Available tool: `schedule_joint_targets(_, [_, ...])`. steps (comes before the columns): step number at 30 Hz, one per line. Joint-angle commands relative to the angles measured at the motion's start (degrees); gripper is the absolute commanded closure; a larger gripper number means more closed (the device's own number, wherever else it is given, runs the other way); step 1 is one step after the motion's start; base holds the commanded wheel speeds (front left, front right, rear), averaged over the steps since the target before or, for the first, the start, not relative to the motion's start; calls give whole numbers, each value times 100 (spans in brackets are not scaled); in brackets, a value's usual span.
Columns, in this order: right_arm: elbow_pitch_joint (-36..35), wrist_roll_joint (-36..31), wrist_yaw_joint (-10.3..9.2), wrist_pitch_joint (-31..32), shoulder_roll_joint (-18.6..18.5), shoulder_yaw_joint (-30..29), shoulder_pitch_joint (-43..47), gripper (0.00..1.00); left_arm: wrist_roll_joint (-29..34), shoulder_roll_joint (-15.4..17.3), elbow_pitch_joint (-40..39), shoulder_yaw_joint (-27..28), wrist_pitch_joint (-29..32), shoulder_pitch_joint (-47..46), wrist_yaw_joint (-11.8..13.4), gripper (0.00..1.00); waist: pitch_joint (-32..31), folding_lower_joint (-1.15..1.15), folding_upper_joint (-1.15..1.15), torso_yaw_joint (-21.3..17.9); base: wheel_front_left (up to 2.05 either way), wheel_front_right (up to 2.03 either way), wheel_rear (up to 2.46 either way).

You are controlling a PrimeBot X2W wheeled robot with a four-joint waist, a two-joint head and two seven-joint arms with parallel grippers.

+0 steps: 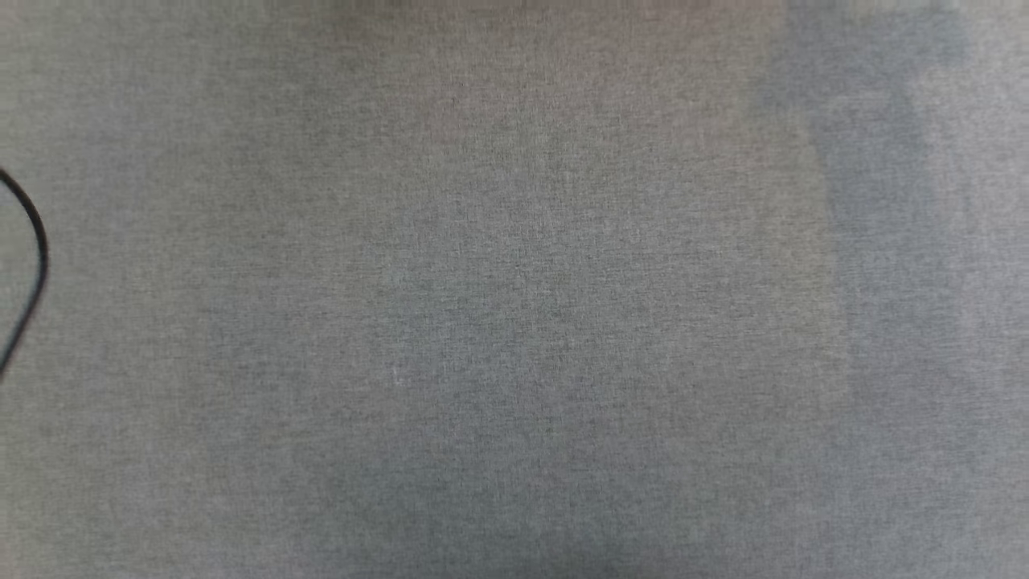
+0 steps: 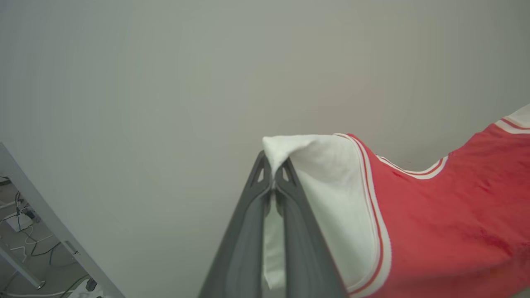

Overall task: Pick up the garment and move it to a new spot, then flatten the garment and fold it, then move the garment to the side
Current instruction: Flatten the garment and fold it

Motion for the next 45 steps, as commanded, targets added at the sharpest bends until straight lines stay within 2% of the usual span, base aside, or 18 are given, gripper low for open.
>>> schedule_joint_targets(1, [-60, 120, -4, -77, -25, 95, 280, 100, -40, 63, -156, 108, -33, 365, 67, 100, -222, -1, 0, 35, 0, 0, 0])
schedule_joint_targets(6, [-346, 435, -4, -225, -200, 380, 1201, 100, -24, 149, -844, 524, -35, 1717, 275, 100, -625, -1, 0, 103, 0, 0, 0])
schedule_joint_targets(11, [-784, 663, -4, -297, -442, 590, 2378, 100, -114, 111, -1476, 891, -36, 3485, 502, 100, -1098, -1, 0, 145, 0, 0, 0])
schedule_joint_targets(18, [-1340, 692, -4, -321, -633, 464, 4072, 100, -100, 66, -1887, 1278, -36, 5433, 717, 100, -1562, -1, 0, 157, 0, 0, 0])
schedule_joint_targets(24, [-1650, 553, -4, -232, -747, 16, 5473, 100, -31, -89, -2117, 1587, -36, 6660, 792, 100, -1876, -1, 0, 171, 0, 0, 0])
schedule_joint_targets(31, [-1850, 368, -4, -51, -649, -744, 6877, 100, 74, -340, -2117, 1815, -37, 7685, 886, 100, -2211, -1, 0, 167, 0, 0, 0])
schedule_joint_targets(45, [-2744, 235, -4, 550, -30, -2299, 9104, 100, 407, -694, -2005, 2548, -37, 9003, 1038, 100, -2494, -1, 0, 247, 0, 0, 0])
